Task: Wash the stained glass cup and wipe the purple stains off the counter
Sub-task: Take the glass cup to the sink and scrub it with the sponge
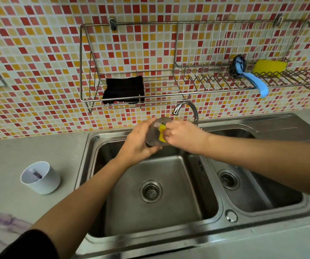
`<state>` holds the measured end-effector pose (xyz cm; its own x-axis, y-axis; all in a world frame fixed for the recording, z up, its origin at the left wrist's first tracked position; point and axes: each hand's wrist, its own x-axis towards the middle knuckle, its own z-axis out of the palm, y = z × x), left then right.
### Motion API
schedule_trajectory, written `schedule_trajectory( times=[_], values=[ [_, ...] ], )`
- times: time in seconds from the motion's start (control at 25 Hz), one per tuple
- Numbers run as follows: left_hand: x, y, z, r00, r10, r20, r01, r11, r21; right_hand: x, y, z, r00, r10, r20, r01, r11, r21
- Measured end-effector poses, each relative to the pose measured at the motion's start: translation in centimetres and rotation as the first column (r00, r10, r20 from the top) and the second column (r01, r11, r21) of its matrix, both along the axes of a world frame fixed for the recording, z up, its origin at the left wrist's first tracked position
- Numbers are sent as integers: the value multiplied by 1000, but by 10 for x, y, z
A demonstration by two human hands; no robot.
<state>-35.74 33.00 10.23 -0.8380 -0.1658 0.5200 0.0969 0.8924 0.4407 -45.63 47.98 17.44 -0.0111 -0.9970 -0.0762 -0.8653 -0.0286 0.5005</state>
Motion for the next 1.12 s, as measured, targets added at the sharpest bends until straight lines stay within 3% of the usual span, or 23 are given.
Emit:
schedule_trajectory(
  times=[0.08, 0.16, 0.28, 0.4, 0.48, 0.56, 0.64, 0.72, 0.76, 0.8, 0.84, 0.88, 0.92, 0.96, 1.04, 1.12],
  values=[
    [-1, 2, -6, 998, 46, -54, -46, 999, -1, 4, 0, 7, 925, -191, 328, 188, 981, 40],
    [0, 6, -8, 996, 68, -63, -67, 998, 20, 0, 0, 14, 878, -221, 424, 208, 975, 77],
    [-3, 11, -7, 993, 90, -80, -88, 996, 27, 2, 1, 5, 975, -176, 132, 177, 984, 7],
    [-7, 20, -3, 991, 95, -89, -86, 991, 104, 2, 1, 5, 971, -150, 185, 142, 988, 54],
    [-6, 16, 3, 998, 62, -3, -59, 968, 244, -7, 2, 14, 994, -86, 62, 80, 992, 92],
    [-3, 4, 6, 986, -87, 141, 37, 946, 323, -17, 7, 19, 987, 94, -130, -68, 980, 188],
    [0, -3, 11, 962, -170, 215, 102, 951, 292, -18, 9, 21, 948, 220, -231, -179, 966, 185],
    [0, -5, 10, 970, -164, 181, 119, 965, 234, -14, 6, 21, 938, 237, -254, -213, 970, 119],
    [-1, -2, 7, 982, -123, 145, 93, 977, 194, -9, 4, 17, 960, 177, -219, -162, 983, 85],
    [-1, 1, 5, 992, -62, 112, 44, 986, 161, 0, 2, 12, 995, 57, -81, -52, 996, 70],
    [0, 4, 2, 996, -1, 90, -12, 990, 138, 10, 1, 11, 973, -119, 196, 111, 993, 49],
    [2, 5, -1, 996, 43, 75, -51, 993, 110, 16, 0, 9, 881, -238, 409, 237, 970, 53],
    [3, 6, -3, 996, 66, 62, -71, 995, 72, 18, 0, 4, 807, -262, 529, 288, 957, 35],
    [4, 6, -5, 996, 79, 52, -81, 996, 42, 18, 2, 4, 792, -239, 562, 277, 961, 18],
    [6, 6, -4, 995, 90, 47, -91, 996, 12, 19, 3, 4, 847, -215, 486, 247, 969, -1],
    [6, 5, -3, 995, 82, 63, -81, 997, -20, 21, 2, -3, 768, -285, 573, 336, 942, 18]
  ],
)
